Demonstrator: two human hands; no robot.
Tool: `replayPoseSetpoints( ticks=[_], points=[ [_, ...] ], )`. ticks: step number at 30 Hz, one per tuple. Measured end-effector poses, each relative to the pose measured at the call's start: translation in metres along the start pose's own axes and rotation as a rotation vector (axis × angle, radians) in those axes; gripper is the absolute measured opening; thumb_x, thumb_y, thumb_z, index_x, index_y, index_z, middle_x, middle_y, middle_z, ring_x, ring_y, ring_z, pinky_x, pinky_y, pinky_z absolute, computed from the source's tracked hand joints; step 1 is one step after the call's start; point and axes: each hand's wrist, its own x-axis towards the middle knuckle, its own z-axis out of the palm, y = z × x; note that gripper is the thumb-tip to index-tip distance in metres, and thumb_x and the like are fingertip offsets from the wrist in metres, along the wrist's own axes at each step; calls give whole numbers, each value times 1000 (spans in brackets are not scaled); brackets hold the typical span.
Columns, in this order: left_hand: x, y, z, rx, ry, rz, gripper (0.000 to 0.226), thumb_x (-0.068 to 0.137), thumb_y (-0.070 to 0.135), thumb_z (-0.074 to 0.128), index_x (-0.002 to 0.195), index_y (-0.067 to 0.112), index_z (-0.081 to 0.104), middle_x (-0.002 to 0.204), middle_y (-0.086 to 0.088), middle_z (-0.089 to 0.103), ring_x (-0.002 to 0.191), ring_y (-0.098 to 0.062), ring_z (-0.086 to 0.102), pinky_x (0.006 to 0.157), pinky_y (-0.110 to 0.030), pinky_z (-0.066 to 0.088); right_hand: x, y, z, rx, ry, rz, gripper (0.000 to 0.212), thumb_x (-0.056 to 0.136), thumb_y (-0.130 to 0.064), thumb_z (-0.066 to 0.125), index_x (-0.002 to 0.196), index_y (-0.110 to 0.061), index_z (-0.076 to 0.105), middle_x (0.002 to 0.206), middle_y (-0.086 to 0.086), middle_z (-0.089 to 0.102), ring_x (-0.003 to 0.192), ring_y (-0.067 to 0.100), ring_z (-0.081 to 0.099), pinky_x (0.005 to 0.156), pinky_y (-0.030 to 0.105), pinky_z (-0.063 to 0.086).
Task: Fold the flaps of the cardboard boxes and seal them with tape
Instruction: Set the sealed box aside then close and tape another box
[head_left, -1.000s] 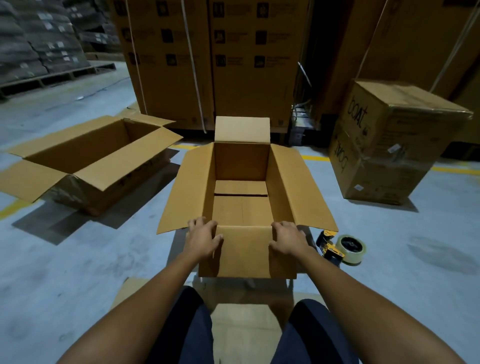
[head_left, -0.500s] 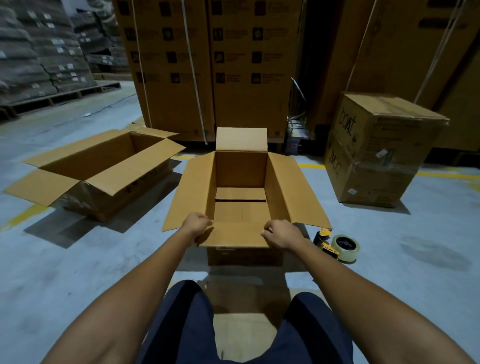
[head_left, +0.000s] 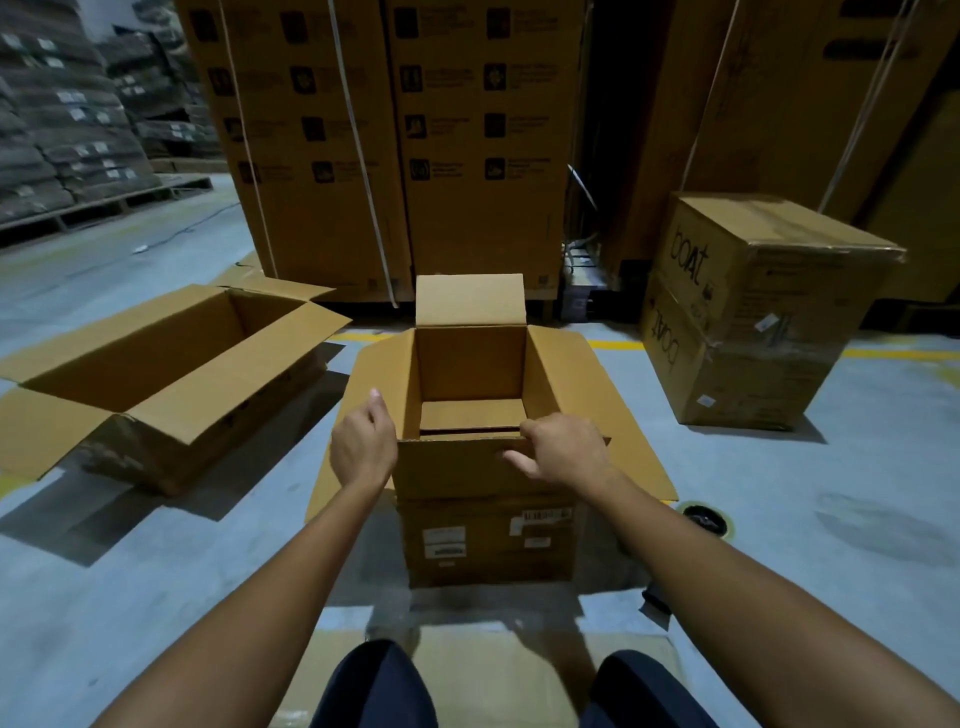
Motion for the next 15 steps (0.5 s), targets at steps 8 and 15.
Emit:
replayPoseSetpoints(
  ticks=[8,15],
  points=[
    [15,-17,64,202,-128,392,32,105,28,40,126,12,57,117,-9,56,112,-27,53,88,-33,47,36,-10,65,19,292,210,68,93,-62,46,145,-17,49,144,15,52,137,32,44,117,62,20],
    [-5,-53,108,514,-883,352,51,103,46,39,151,28,36,161,-3,27,145,-23,32,118,-46,30,36,-24,118,379,-314,391,43,101,-45,45,131,-17,62,144,16,54,131,26,52,113,45,42]
  ],
)
